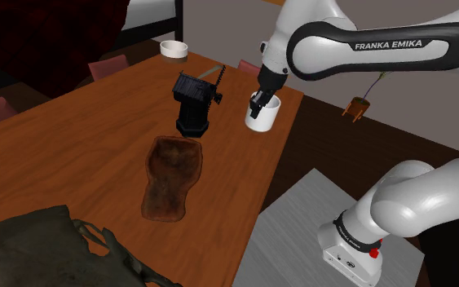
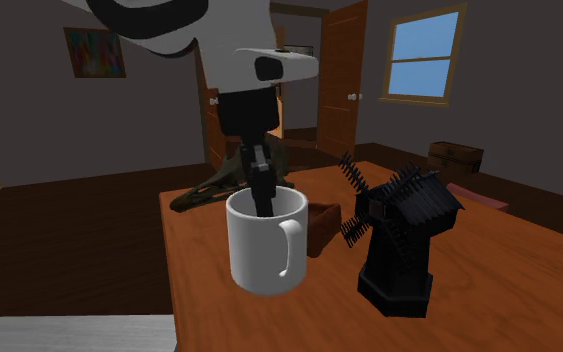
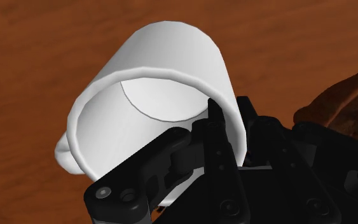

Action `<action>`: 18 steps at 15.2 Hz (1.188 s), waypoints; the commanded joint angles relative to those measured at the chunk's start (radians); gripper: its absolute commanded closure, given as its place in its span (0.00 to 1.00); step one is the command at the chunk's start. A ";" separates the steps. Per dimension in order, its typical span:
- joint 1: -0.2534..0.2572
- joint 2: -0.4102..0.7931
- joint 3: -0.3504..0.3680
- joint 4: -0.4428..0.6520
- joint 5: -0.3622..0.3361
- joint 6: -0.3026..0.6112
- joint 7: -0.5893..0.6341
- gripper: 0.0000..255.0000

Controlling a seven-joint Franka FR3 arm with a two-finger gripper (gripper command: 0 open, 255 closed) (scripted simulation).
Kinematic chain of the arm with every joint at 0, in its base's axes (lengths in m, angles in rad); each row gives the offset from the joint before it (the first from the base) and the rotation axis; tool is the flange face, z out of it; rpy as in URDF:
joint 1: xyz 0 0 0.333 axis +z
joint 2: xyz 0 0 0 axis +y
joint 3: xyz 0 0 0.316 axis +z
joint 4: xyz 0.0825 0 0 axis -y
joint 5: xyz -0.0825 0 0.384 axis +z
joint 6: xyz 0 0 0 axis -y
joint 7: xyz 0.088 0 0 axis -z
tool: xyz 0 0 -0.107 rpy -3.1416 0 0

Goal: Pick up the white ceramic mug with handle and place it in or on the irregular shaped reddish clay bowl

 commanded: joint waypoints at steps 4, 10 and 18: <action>0.006 0.008 0.015 0.063 0.000 -0.054 0.024 1.00; 0.038 0.127 0.126 0.194 -0.011 -0.063 0.178 1.00; 0.083 0.343 0.263 0.434 -0.099 -0.102 0.400 1.00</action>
